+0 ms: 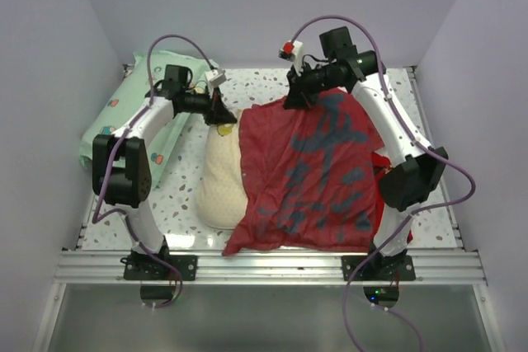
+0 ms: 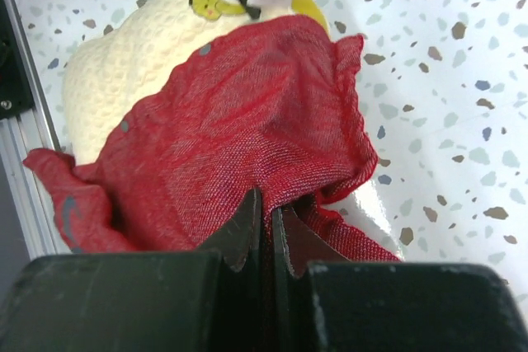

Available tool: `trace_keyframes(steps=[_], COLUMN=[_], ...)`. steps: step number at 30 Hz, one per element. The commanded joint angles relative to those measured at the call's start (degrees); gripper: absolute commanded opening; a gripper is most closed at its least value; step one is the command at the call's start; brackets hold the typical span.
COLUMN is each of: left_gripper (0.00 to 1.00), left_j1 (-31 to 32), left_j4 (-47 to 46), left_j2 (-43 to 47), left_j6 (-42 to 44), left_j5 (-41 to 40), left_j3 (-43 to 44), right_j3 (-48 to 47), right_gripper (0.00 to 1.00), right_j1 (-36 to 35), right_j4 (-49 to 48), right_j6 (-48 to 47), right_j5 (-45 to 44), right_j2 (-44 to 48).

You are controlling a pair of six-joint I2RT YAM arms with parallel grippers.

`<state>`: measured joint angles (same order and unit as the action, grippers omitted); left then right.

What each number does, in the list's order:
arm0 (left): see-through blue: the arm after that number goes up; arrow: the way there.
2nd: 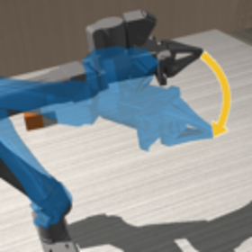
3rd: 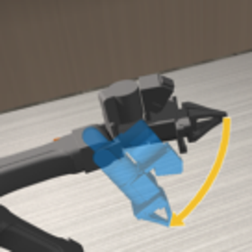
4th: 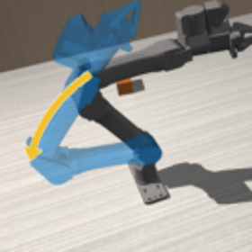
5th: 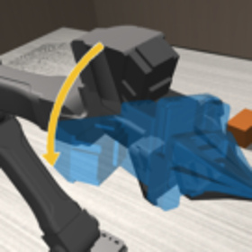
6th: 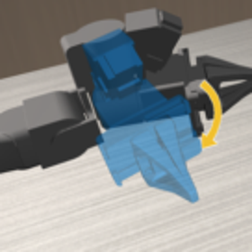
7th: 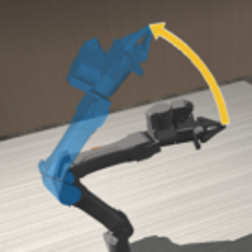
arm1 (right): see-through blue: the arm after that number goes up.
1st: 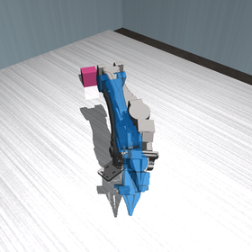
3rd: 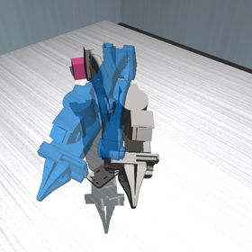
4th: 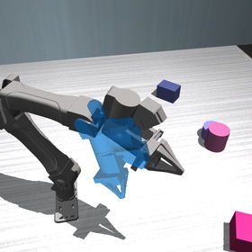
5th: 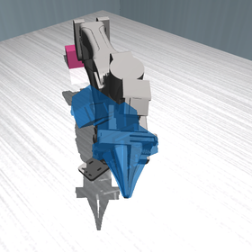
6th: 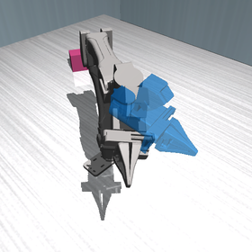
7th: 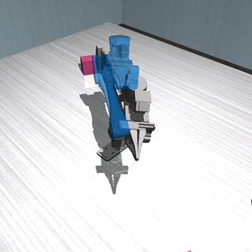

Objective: Put the pillow into the pillowcase

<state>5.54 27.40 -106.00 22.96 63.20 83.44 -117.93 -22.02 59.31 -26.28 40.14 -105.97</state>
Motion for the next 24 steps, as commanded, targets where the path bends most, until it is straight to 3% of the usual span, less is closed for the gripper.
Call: trace_keyframes(steps=[1, 2, 3, 4, 5, 6, 7, 8, 9, 12, 13, 14, 16, 24], left_gripper=[0.00, 0.00, 0.00, 0.00, 0.00, 0.00, 0.00, 0.00, 0.00, 0.00, 0.00, 0.00, 0.00, 0.00], left_j1=[7.71, 9.04, 10.18, 12.11, 12.65, 12.74, 12.13, 11.52, 10.90, 9.84, 9.84, 9.84, 9.84, 9.75], left_j4=[-1.17, -3.38, -12.02, -16.89, -21.98, -34.91, -40.61, -43.19, -38.87, -13.18, -9.68, -7.82, -5.60, -1.64], left_j2=[3.51, 4.38, 6.57, 7.81, 10.26, 11.24, 11.95, 12.21, 12.56, 13.09, 13.27, 13.36, 13.36, 10.63], left_j6=[-0.96, -3.08, -6.49, -13.75, -17.56, -22.21, -31.92, -33.49, -32.55, -9.40, -0.38, 2.06, 6.46, 13.51], left_j5=[11.58, 13.34, 13.96, 14.66, 13.89, 13.18, 12.83, 13.09, 13.00, 10.20, 9.41, 7.83, 5.63, -0.27], left_j3=[-2.30, -3.19, -4.59, -8.69, -10.99, -16.15, -18.73, -20.49, -21.73, -19.73, -19.63, -19.89, -20.60, -18.40], right_j3=[-3.00, -3.70, -3.80, -3.80, -3.36, -3.27, -3.79, -7.37, -9.75, -15.83, -15.14, -14.35, -13.47, -11.81], right_gripper=[0.02, 0.03, 0.07, 0.10, 0.16, 0.24, 0.34, 0.33, 0.34, 0.58, 0.64, 0.71, 0.76, 0.78], right_j1=[-4.16, -4.87, -5.66, -6.97, -7.33, -7.51, -7.51, -7.34, -6.99, -4.35, -2.78, -2.07, -1.18, -3.46], right_j4=[-3.50, -3.24, -3.32, -3.76, -5.50, -6.30, -6.40, -3.35, -1.15, 3.09, 2.48, 0.04, -1.73, -2.97], right_j6=[-0.79, -0.35, 0.52, 1.05, 2.89, 4.04, 4.83, 5.10, 4.75, 7.90, 9.39, 12.19, 15.02, 22.58], right_j5=[-0.06, -0.15, -0.59, -1.37, -3.73, -5.23, -6.90, -9.27, -11.81, -14.56, -14.13, -12.91, -8.61, 2.83], right_j2=[-1.68, -2.74, -4.40, -5.46, -6.43, -8.87, -10.55, -12.40, -16.59, -20.58, -21.20, -21.38, -22.16, -28.14])
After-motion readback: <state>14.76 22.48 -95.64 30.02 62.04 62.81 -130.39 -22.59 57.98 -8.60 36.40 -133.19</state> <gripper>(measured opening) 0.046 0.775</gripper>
